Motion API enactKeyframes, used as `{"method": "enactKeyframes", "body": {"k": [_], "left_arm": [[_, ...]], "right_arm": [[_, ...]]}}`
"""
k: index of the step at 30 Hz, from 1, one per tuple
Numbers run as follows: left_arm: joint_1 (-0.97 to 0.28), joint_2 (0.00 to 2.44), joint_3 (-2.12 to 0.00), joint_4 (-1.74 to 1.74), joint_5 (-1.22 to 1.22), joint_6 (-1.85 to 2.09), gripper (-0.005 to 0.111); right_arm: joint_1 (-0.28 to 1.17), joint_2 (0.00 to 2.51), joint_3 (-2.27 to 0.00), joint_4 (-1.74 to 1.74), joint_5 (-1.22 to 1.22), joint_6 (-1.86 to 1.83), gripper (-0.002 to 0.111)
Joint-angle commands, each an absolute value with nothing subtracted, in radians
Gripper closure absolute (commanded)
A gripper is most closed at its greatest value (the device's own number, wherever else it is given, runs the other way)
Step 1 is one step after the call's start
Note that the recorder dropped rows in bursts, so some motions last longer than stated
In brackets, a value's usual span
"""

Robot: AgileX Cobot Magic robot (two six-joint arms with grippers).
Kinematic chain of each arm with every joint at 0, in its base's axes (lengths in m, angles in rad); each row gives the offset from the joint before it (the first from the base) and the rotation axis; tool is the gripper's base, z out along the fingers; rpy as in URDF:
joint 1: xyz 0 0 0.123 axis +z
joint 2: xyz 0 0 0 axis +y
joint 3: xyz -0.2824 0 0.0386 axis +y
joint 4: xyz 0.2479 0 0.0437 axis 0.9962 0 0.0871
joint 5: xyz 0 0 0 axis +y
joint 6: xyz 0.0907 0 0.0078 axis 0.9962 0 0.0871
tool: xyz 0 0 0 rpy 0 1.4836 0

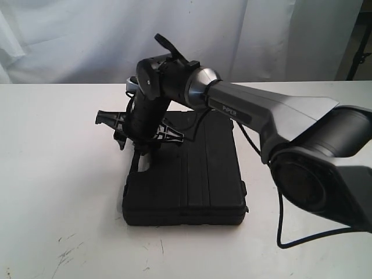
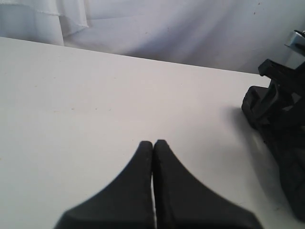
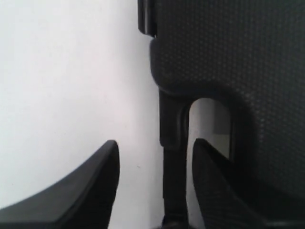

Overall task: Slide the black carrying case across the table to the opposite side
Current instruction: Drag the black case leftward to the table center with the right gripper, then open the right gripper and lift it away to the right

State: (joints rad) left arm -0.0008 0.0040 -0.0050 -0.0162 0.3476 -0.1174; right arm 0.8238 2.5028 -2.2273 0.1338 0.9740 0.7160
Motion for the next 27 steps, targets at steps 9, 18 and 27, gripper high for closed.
{"method": "enactKeyframes", "body": {"k": [9,18,27], "left_arm": [[-0.005,0.0,0.0,-0.02,0.339,-0.119,0.107],[-0.005,0.0,0.0,-0.02,0.339,-0.119,0.107],[-0.005,0.0,0.0,-0.02,0.339,-0.117,0.107]], "right_arm": [[0.769,2.4,-2.232,0.12,1.124,0.455,0.093],[0.768,2.281,-2.23,0.048,1.144,0.305,0.108],[0.81,2.165,-2.23,0.008,1.106,0.267,0.108]]}}
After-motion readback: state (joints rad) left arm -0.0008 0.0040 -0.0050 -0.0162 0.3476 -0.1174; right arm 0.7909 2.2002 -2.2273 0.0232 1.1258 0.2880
